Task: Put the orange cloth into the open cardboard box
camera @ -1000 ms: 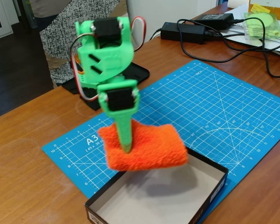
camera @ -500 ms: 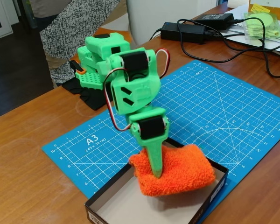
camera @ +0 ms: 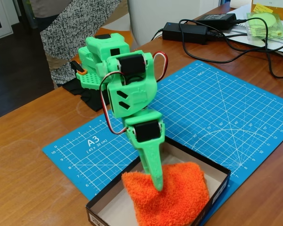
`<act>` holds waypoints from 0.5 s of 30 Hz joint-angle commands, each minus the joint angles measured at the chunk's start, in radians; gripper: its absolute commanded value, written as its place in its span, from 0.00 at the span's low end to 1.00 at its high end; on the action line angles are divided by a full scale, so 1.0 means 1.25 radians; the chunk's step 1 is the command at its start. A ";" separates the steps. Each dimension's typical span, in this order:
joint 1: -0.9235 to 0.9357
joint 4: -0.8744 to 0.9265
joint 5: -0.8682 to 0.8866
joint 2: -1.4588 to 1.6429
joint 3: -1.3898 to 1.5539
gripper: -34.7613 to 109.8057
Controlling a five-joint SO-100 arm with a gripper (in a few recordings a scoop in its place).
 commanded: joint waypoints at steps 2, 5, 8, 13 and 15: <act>-0.001 0.061 0.029 0.118 -0.044 0.43; -0.007 0.082 0.043 0.215 0.037 0.43; -0.011 0.082 0.043 0.353 0.160 0.43; -0.047 0.082 0.020 0.567 0.346 0.44; -0.060 0.082 0.020 0.621 0.380 0.44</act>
